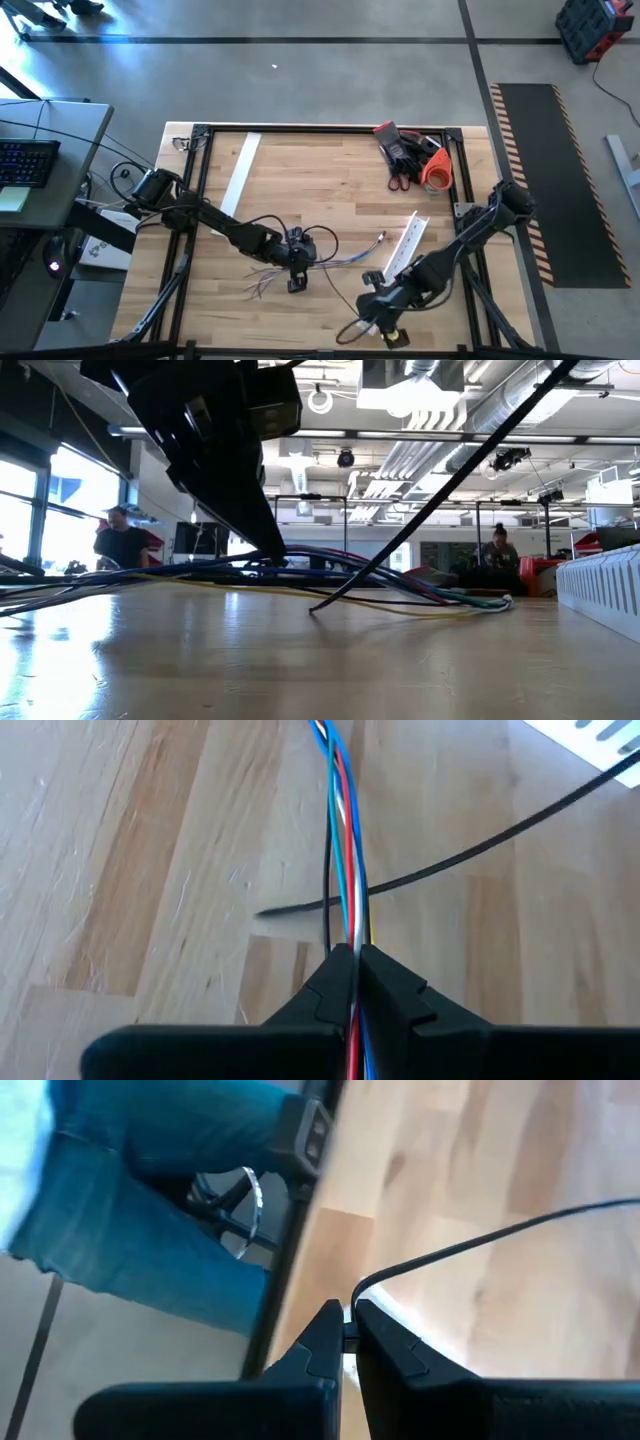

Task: Ziptie cables
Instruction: Wrap the colored cables with the black zip tie

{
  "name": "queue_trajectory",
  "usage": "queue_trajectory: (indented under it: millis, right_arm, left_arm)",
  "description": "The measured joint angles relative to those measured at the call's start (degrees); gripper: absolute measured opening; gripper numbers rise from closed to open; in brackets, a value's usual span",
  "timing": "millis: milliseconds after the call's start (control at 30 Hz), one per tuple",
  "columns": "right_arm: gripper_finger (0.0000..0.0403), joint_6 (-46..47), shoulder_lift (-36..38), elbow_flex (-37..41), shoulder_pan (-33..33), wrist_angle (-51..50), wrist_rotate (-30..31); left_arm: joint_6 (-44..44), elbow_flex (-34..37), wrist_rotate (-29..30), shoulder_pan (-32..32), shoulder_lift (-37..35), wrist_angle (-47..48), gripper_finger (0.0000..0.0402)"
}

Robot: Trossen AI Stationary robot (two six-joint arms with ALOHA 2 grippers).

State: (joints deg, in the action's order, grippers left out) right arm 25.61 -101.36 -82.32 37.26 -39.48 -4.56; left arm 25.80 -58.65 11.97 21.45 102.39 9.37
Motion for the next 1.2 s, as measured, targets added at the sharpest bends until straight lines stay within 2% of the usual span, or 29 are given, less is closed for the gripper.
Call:
queue_trajectory:
  millis: [167,267,567,667,867,1000,1200]
  right_arm:
    - [0.0000,7.93,-1.07,2.27,-2.89,1.22,0.30]
    - [0.0000,10.40,-3.53,2.33,-4.40,3.04,1.92]
    - [0.0000,7.32,-11.44,2.35,-8.80,6.49,1.46]
    - [0.0000,5.75,-11.87,2.35,-9.81,6.99,1.36]
    - [0.0000,2.56,-11.87,0.26,-11.22,7.72,1.30]
    - [0.0000,-0.01,-11.87,-1.85,-11.80,7.46,0.90]
    - [0.0000,-0.62,-11.83,-3.86,-12.16,4.23,0.60]
  left_arm:
    - [-2.11,0.01,-0.34,0.54,0.02,-0.41,0.0002]
    - [-4.22,0.00,0.22,1.20,0.02,-1.91,0.0019]
    - [-8.27,0.20,0.47,2.71,0.02,-4.19,0.0134]
    - [-11.00,2.13,2.76,4.65,0.02,-10.43,0.0154]
    - [-14.60,6.52,10.10,8.08,0.56,-25.82,0.0157]
    - [-14.75,7.60,11.66,8.39,3.64,-33.31,0.0157]
    - [-18.84,7.60,10.58,8.35,11.03,-45.65,0.0157]
